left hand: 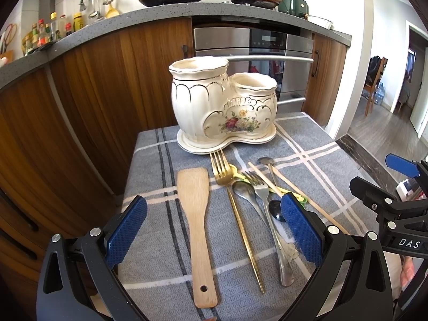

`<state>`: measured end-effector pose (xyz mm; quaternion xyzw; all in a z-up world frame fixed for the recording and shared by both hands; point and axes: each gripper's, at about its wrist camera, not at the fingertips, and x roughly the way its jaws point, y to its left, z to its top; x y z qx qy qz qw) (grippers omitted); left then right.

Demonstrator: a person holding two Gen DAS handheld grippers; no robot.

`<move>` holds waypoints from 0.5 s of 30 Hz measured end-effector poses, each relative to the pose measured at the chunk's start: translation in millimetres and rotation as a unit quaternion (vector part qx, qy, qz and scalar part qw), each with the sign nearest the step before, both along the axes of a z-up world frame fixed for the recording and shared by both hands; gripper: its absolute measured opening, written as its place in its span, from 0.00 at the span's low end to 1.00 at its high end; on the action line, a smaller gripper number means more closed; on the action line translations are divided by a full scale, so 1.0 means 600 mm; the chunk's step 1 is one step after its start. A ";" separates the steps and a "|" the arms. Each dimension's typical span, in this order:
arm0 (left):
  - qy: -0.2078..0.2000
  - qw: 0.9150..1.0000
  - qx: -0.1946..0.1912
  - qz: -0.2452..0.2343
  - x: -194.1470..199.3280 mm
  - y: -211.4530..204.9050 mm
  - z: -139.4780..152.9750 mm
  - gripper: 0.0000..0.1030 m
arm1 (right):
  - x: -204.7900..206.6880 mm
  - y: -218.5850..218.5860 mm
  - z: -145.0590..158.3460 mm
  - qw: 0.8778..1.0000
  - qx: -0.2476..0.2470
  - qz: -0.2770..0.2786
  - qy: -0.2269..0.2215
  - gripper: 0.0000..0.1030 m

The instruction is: Organize utensils

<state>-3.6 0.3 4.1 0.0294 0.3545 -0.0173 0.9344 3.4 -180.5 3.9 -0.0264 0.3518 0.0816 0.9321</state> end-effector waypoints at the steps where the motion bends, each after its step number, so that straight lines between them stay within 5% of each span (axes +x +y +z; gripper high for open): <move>1: 0.000 1.000 0.000 0.000 0.000 0.000 0.000 0.97 | 0.000 0.000 0.000 1.000 0.000 0.000 0.000 0.95; 15: 0.004 1.000 -0.004 0.000 0.001 0.001 -0.004 0.97 | 0.002 -0.003 -0.008 1.000 0.012 0.010 0.009 0.95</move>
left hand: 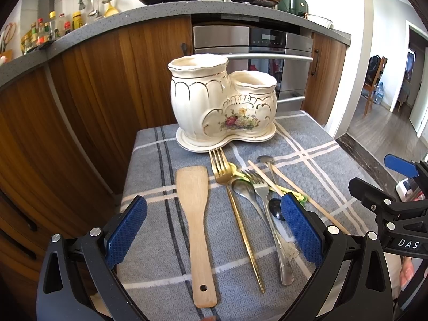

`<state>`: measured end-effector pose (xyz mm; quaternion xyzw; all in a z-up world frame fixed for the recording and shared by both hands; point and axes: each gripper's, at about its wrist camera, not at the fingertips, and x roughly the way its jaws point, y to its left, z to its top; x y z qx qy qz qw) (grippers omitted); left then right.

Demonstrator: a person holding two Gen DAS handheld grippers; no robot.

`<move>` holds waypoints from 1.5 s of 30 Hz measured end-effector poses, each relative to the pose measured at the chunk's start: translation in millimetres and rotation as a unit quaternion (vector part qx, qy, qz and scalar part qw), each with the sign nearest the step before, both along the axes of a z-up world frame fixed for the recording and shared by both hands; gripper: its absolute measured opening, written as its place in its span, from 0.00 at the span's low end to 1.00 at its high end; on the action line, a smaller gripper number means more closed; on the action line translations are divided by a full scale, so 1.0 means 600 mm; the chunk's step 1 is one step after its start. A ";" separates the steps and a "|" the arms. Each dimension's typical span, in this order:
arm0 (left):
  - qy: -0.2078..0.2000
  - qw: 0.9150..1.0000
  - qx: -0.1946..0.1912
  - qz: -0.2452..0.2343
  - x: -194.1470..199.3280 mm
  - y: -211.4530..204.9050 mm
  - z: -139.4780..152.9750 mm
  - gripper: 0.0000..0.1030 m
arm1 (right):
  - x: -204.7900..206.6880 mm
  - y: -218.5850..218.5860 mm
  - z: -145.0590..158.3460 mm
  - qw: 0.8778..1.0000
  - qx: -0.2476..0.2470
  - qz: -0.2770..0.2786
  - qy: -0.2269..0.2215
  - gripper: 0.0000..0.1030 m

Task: Organize utensils
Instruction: 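Grasp the wooden spatula with the left tool while the right tool grasps a wooden chopstick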

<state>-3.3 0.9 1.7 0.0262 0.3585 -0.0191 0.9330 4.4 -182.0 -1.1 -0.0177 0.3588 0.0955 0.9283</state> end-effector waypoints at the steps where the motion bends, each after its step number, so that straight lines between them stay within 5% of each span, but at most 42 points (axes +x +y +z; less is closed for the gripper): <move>1: 0.002 1.000 -0.004 -0.001 0.001 0.002 -0.002 0.97 | 0.000 -0.001 -0.002 1.000 0.007 0.006 0.003 0.95; 17: 0.025 0.999 -0.041 -0.012 0.025 0.031 -0.038 0.91 | 0.006 0.006 -0.029 0.999 0.006 0.044 0.009 0.95; 23: 0.049 0.998 -0.025 -0.017 0.040 0.039 -0.060 0.60 | 0.009 0.004 -0.041 0.998 0.009 0.052 0.019 0.95; 34: 0.075 0.996 -0.017 -0.034 0.051 0.042 -0.094 0.32 | 0.026 0.021 -0.071 0.996 0.016 0.077 0.047 0.64; 36: 0.076 0.996 -0.017 -0.035 0.051 0.042 -0.097 0.29 | 0.030 0.024 -0.076 0.995 0.027 0.082 0.057 0.51; 45: 0.082 0.995 -0.031 -0.043 0.050 0.043 -0.110 0.20 | 0.046 0.073 -0.076 0.989 0.030 0.131 0.056 0.28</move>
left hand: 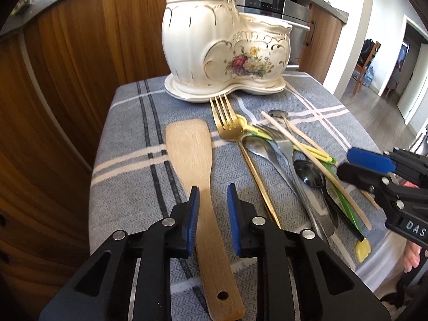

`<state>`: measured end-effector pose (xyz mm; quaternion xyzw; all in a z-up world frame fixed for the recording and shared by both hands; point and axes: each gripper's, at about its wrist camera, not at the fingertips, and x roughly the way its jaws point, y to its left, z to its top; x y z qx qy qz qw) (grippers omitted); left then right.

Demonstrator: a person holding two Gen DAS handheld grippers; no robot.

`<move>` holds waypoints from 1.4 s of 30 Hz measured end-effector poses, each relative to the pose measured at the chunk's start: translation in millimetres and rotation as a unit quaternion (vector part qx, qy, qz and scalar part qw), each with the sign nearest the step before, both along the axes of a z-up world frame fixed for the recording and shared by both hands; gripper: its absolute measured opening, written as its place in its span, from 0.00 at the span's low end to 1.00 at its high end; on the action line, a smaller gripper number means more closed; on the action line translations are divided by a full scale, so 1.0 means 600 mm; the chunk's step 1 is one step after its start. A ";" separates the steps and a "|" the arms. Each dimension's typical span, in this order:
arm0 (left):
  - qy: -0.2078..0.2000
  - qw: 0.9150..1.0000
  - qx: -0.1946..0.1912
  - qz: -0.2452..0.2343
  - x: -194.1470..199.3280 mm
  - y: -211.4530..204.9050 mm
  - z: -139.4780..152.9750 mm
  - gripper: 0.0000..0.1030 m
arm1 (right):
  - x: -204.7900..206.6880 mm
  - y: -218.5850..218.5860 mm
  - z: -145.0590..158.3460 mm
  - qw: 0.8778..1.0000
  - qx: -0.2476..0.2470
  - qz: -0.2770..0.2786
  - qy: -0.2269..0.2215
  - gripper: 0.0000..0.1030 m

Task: Organize utensils
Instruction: 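Grasp the wooden spatula with the left tool while the right tool grasps a wooden chopstick, then lift the spatula with the left tool while the right tool lifts the chopstick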

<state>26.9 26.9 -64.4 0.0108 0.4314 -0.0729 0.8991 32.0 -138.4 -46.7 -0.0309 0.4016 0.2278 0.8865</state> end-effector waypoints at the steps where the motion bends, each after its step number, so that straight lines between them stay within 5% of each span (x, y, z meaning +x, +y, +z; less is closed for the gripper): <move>1: -0.001 1.000 -0.001 -0.002 0.000 0.001 0.000 0.19 | 0.005 0.003 -0.001 1.000 -0.001 0.001 0.001 0.27; 13: 0.007 1.000 -0.015 0.000 0.005 0.012 0.000 0.14 | 0.029 0.028 -0.020 1.000 -0.009 0.015 0.025 0.24; 14: 0.006 1.000 -0.012 0.004 0.003 0.013 0.000 0.18 | 0.029 0.028 -0.020 1.000 -0.009 0.016 0.025 0.24; 16: 0.006 1.000 -0.009 0.012 0.003 0.015 -0.003 0.48 | 0.030 0.030 -0.019 0.999 -0.012 0.018 0.024 0.24; 17: 0.005 1.000 -0.012 0.013 0.002 0.016 -0.005 0.49 | 0.029 0.031 -0.019 0.999 -0.012 0.018 0.023 0.24; 20: 0.009 1.000 -0.006 0.013 0.004 0.017 -0.013 0.49 | 0.030 0.031 -0.019 1.000 -0.013 0.019 0.022 0.24; 26: 0.003 1.000 0.009 0.005 0.006 0.015 -0.013 0.22 | 0.032 0.033 -0.020 1.000 -0.010 0.021 0.020 0.24; 37: 0.002 1.000 0.002 -0.004 0.014 0.018 -0.010 0.22 | 0.055 0.045 -0.023 0.999 -0.024 0.020 0.016 0.23; 42: -0.003 1.000 -0.001 -0.005 0.013 0.019 -0.004 0.20 | 0.061 0.058 -0.023 0.998 -0.050 0.031 0.003 0.15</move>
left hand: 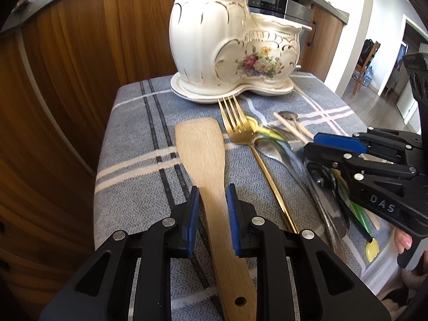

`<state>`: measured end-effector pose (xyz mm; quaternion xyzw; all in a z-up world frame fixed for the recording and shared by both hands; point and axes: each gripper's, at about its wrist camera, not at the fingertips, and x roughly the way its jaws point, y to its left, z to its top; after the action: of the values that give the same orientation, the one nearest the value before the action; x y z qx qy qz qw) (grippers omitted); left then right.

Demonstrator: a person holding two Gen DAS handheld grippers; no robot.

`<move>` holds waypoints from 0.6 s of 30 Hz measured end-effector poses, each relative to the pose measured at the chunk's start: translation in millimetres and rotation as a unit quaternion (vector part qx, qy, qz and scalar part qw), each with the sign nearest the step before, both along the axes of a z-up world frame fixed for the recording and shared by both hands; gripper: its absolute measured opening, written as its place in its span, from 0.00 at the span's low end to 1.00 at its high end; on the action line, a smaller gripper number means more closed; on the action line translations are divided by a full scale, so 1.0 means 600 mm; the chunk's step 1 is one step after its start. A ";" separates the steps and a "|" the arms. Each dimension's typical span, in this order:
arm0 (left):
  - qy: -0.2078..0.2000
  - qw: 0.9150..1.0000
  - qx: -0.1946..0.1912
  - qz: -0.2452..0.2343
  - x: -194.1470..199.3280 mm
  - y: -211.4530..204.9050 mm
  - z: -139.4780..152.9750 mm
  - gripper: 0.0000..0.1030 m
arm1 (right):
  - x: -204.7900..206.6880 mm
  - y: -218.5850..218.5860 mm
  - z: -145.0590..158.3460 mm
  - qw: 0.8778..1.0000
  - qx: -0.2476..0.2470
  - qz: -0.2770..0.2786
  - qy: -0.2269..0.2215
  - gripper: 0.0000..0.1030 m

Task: Organize utensils
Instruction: 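Lift the spatula with the left tool while the right tool lifts the chopstick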

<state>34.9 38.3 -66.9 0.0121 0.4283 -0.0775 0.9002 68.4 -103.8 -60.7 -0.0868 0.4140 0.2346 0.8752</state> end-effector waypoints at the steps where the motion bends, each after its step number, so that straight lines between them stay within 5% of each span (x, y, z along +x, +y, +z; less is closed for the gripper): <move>1: -0.002 1.000 0.000 0.000 0.000 0.001 0.003 0.20 | 0.002 -0.003 0.001 1.000 0.002 -0.001 0.007 0.12; 18: 0.013 1.000 -0.019 -0.002 0.006 0.011 -0.003 0.19 | 0.002 0.014 -0.012 0.998 -0.053 0.024 0.016 0.09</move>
<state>38.7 45.0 -68.7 -0.0051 0.4383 -0.0871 0.8946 69.7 -95.5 -68.1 -0.1393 0.4375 0.2349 0.8568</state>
